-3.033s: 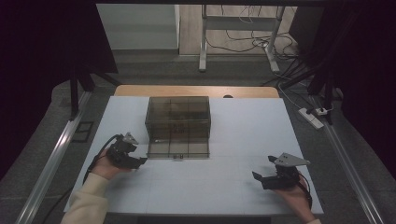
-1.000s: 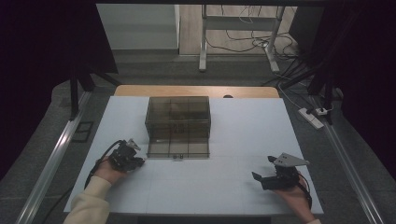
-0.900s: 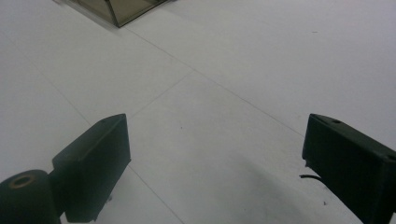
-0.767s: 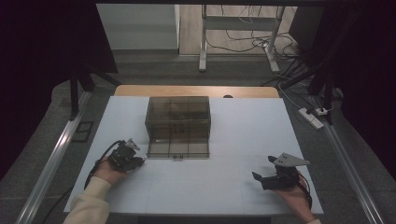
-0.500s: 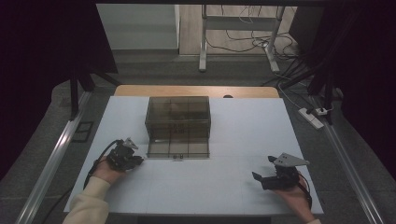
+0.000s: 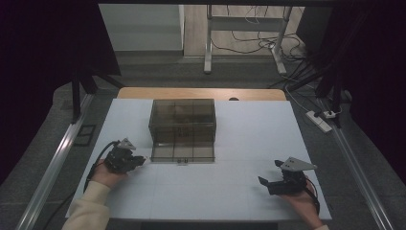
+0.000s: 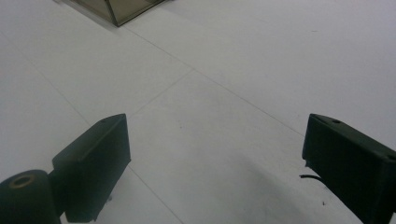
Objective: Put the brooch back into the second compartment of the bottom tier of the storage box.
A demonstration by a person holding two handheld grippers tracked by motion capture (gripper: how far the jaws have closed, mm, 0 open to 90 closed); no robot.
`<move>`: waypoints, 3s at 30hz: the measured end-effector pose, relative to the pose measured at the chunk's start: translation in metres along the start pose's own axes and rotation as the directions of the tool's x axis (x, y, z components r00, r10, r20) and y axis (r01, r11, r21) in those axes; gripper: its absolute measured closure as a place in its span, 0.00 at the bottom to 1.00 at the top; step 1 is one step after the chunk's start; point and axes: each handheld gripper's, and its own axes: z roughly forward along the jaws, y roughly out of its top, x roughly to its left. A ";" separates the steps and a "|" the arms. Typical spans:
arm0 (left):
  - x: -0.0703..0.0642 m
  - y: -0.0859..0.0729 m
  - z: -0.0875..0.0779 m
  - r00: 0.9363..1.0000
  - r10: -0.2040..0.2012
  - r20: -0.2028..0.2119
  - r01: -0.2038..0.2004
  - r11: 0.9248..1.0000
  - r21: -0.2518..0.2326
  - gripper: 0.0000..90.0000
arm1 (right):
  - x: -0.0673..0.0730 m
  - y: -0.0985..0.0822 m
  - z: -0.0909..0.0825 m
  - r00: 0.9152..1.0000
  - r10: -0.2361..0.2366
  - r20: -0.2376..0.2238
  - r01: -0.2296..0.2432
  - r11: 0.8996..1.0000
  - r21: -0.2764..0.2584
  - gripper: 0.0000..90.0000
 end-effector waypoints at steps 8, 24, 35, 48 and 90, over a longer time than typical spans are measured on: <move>0.002 0.000 -0.009 1.000 -0.028 0.009 0.029 0.997 -0.071 0.91 | 0.000 0.000 0.000 1.000 0.000 0.000 0.000 1.000 -0.001 0.08; 0.005 0.000 -0.024 0.997 -0.078 0.021 0.081 0.972 -0.220 0.91 | 0.000 0.000 0.000 1.000 0.000 0.002 0.000 1.000 -0.003 0.08; 0.003 0.002 -0.025 0.996 -0.077 0.038 0.084 0.960 -0.267 0.91 | 0.000 0.000 0.000 1.000 -0.001 0.004 0.001 1.000 -0.003 0.08; -0.001 0.007 -0.021 0.996 -0.055 0.067 0.071 0.958 -0.278 0.91 | 0.000 0.000 0.000 1.000 -0.001 0.000 0.001 1.000 -0.001 0.08; -0.022 0.040 -0.004 0.997 0.007 0.078 0.018 0.950 -0.311 0.91 | 0.000 0.001 0.001 1.000 -0.007 0.001 0.007 1.000 0.001 0.08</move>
